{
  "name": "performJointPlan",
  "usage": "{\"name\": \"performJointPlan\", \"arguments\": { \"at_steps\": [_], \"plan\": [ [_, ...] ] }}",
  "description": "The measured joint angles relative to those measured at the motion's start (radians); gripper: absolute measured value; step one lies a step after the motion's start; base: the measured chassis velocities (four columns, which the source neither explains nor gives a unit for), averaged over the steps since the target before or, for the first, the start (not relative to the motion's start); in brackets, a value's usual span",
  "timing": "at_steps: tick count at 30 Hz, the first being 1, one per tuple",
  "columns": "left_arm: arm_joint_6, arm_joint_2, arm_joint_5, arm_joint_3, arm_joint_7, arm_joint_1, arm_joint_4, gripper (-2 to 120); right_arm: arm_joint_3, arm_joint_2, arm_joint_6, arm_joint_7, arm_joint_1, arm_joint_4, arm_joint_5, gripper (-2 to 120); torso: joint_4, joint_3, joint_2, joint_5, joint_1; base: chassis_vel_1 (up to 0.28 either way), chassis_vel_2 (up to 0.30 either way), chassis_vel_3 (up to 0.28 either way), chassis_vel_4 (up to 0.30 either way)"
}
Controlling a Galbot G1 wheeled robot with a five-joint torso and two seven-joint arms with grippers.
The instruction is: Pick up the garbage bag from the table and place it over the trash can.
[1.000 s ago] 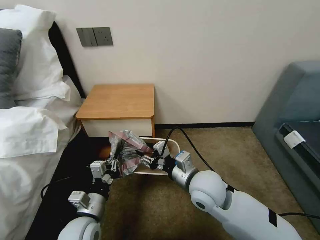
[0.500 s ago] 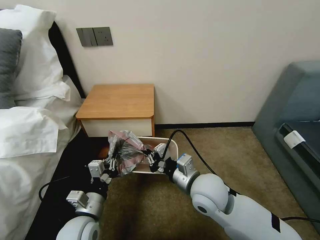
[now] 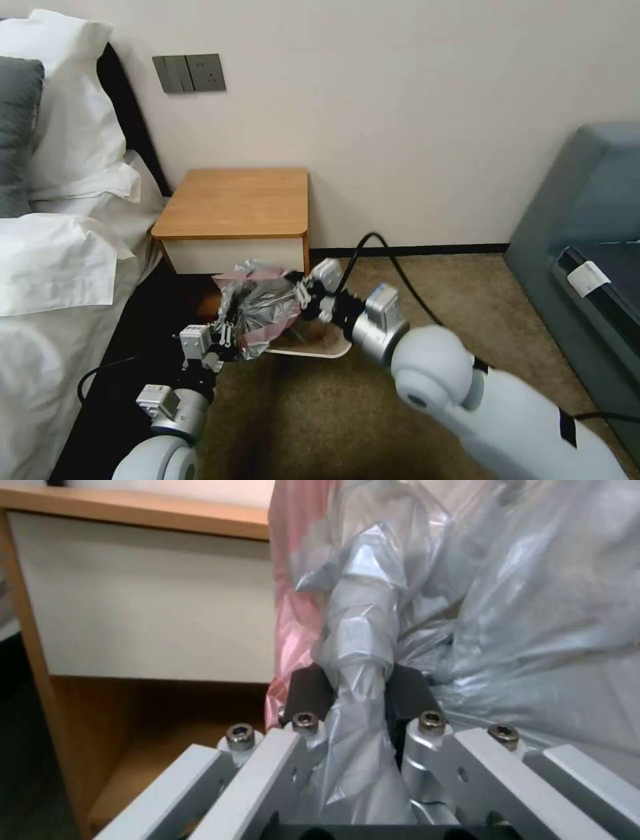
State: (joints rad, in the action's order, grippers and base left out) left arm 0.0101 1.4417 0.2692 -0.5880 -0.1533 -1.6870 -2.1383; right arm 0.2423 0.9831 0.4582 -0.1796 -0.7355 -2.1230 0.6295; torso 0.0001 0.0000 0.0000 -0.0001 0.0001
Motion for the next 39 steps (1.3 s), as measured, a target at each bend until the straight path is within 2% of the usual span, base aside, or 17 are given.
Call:
{"name": "performJointPlan", "arguments": {
  "at_steps": [8, 20, 23, 33, 35, 39],
  "plan": [
    [0.05, -0.008, -0.028, -0.019, -0.02, -0.018, -0.032, 10, 0.0, -0.047, 0.0, -0.002, 0.067, 0.091, 0.015, 0, 0.0, 0.0, 0.0, 0.0002, 0.0, 0.0, 0.0, 0.0, 0.0],
    [0.067, -0.009, 0.006, -0.03, -0.026, -0.011, -0.067, 10, -0.024, -0.17, 0.001, 0.013, 0.045, 0.096, 0.019, 0, -0.0001, 0.0, 0.0, 0.0002, 0.0, 0.0, 0.0, 0.0, 0.0],
    [0.067, -0.002, 0.024, -0.028, -0.029, -0.008, -0.078, 10, -0.047, -0.22, -0.002, 0.028, 0.012, 0.089, 0.016, 0, -0.0001, 0.0, 0.0, 0.0002, 0.0, 0.0, 0.0, 0.0, 0.0],
    [0.041, 0.01, 0.07, -0.035, -0.013, 0.013, -0.08, 10, -0.142, -0.27, -0.009, 0.065, -0.128, 0.047, -0.008, 0, -0.0001, 0.0, 0.0, 0.0001, 0.0, 0.0, 0.0, 0.0, 0.0],
    [0.037, 0.014, 0.075, -0.04, -0.006, 0.017, -0.079, 10, -0.153, -0.275, -0.009, 0.068, -0.144, 0.043, -0.011, 4, -0.0001, 0.0, 0.0, 0.0002, 0.0, 0.0, 0.0, 0.0, 0.0],
    [0.026, 0.029, 0.095, -0.049, 0.008, 0.029, -0.067, 10, -0.199, -0.29, -0.01, 0.084, -0.212, 0.022, -0.021, 22, -0.0001, 0.0, 0.0, 0.0002, 0.0, 0.0, 0.0, 0.0, 0.0]
  ]
}}
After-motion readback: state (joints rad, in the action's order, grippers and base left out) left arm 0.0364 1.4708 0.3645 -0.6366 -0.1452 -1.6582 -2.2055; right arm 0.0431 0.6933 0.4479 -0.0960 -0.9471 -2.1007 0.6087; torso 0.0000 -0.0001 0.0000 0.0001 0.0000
